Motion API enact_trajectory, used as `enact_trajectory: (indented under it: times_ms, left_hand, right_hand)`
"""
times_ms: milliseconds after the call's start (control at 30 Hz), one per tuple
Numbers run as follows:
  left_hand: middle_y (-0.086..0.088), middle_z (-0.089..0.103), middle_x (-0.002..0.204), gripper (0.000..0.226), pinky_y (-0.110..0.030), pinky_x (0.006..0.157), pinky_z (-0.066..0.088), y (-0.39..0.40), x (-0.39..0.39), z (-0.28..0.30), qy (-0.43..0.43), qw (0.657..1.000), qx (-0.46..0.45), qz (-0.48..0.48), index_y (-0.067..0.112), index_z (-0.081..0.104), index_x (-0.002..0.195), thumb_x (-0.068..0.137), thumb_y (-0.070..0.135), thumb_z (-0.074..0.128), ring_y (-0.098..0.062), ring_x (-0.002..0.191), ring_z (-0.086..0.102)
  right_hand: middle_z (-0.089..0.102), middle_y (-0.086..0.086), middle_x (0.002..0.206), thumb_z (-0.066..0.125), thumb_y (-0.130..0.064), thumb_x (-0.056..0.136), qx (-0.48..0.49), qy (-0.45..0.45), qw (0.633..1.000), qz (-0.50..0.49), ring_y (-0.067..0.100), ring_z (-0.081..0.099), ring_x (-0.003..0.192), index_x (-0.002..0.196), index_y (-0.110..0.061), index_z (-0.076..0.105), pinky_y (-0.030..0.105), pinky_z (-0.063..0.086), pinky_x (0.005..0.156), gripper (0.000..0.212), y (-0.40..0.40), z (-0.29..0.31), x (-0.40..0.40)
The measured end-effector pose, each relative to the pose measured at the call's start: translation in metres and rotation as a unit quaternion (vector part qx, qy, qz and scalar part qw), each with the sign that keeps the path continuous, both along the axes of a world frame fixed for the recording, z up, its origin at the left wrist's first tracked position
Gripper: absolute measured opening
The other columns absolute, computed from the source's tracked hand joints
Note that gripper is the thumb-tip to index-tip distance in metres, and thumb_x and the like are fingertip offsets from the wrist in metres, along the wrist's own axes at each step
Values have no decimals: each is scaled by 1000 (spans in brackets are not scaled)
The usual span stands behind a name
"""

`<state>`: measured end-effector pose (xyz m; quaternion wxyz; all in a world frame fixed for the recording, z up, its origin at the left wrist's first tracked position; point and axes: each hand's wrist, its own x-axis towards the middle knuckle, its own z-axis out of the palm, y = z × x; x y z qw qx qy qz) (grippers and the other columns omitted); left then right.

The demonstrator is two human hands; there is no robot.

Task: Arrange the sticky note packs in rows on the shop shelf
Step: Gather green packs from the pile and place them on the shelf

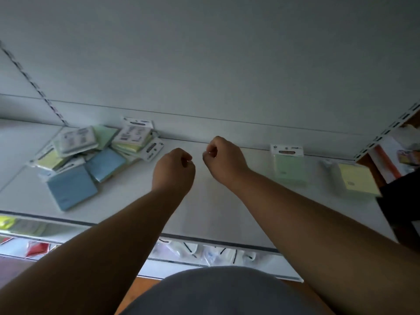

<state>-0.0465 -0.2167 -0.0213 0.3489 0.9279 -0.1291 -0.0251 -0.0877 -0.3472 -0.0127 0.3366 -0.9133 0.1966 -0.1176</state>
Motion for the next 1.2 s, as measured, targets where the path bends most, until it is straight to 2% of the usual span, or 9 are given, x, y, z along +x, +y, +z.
enact_trajectory:
  times_ms: [200,400,567,667,767,900,1000,1067,1200]
  left_hand:
    - [3,64,93,22,-26,70,36,100,72,8,1,998,-11,59,19,64,106,86,18,56,-18,84,54]
    - [2,71,96,22,-30,74,48,150,116,3,49,997,-47,44,22,65,106,85,22,59,-20,89,64]
    - [2,71,90,14,-35,79,53,156,122,-8,67,995,-75,9,25,65,99,86,26,61,-20,86,67]
    - [5,72,82,8,-37,77,56,154,124,-14,95,990,-103,-8,27,67,90,85,27,60,-19,79,69]
    - [-2,74,77,15,-36,70,59,144,122,-14,204,960,-188,-41,19,70,85,92,20,56,-19,69,70]
    - [-12,73,90,22,-35,69,56,118,108,-4,380,870,-311,-43,5,65,102,97,23,54,-24,75,69]
    - [-16,71,99,18,-36,70,57,90,93,-2,427,835,-344,-51,8,58,113,96,15,57,-27,80,70]
    - [-15,70,97,22,-34,64,57,71,82,-3,407,851,-324,-66,14,55,115,94,10,58,-26,72,69]
    - [-9,69,82,25,-35,61,54,28,50,-4,353,890,-240,-161,18,57,113,91,9,64,-24,64,69]
  right_hand:
    - [62,9,104,60,-19,85,-15,-2,999,45,25,58,95,101,-11,62,30,44,76,18,95,-10,83]
    - [39,13,150,53,-15,88,-133,51,979,144,28,35,139,137,-5,46,37,32,113,51,136,-21,153]
    - [58,8,124,67,-28,79,-233,48,966,104,32,53,115,118,-15,60,41,48,92,42,139,-33,155]
    - [66,9,107,66,-18,77,-153,-36,985,73,30,59,101,105,-13,67,35,49,84,28,134,-25,142]
    - [68,2,97,60,-28,84,49,-116,987,-104,20,63,86,99,-14,64,32,51,78,21,128,-19,124]
    - [71,14,96,63,-19,79,421,-148,869,-215,29,71,87,89,-8,64,50,60,77,14,127,-13,94]
    - [72,17,92,70,-22,70,377,-78,901,-200,28,70,85,87,-7,69,49,57,77,23,115,-14,58]
    - [73,10,86,71,-34,67,309,-51,925,-216,28,69,84,84,-15,70,48,56,76,26,99,-14,34]
    - [72,2,88,70,-31,79,283,-81,910,-291,23,68,83,87,-21,67,43,56,76,13,45,-14,-11]
